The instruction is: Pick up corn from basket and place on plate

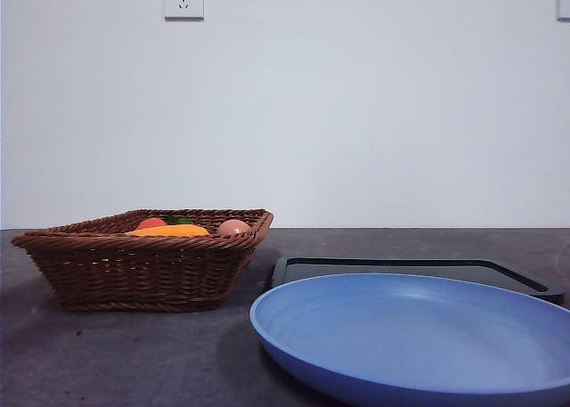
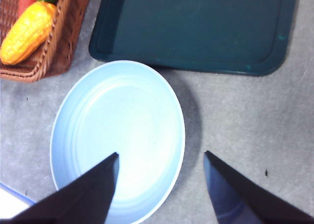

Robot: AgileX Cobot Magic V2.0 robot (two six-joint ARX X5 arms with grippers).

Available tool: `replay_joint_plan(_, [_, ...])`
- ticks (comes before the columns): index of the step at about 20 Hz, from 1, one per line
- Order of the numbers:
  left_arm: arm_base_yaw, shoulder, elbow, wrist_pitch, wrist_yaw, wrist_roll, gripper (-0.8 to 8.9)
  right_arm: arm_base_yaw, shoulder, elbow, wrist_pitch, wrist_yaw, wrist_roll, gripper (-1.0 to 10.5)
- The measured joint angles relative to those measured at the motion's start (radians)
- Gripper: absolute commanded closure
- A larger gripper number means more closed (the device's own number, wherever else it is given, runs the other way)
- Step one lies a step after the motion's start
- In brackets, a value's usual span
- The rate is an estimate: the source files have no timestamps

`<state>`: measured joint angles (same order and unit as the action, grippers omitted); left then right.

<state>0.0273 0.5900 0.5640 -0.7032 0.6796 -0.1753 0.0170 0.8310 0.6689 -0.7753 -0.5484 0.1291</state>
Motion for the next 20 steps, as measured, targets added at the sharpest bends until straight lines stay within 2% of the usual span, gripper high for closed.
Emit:
replay_joint_plan(4, [0.000, 0.000, 0.000, 0.003, 0.000, 0.000, 4.09, 0.019, 0.063, 0.000, 0.016, 0.000, 0.000, 6.5])
replay_joint_plan(10, [0.000, 0.000, 0.000, 0.004, 0.002, 0.000, 4.09, 0.103, 0.260, 0.001, 0.115, 0.001, 0.002, 6.6])
replay_joint_plan(14, [0.000, 0.000, 0.000, 0.004, 0.004, 0.000, 4.09, 0.141, 0.398, 0.002, 0.190, 0.041, 0.002, 6.6])
replay_joint_plan(20, [0.000, 0.000, 0.000, 0.005, 0.005, 0.000, 4.09, 0.180, 0.534, 0.002, 0.262, 0.045, 0.002, 7.7])
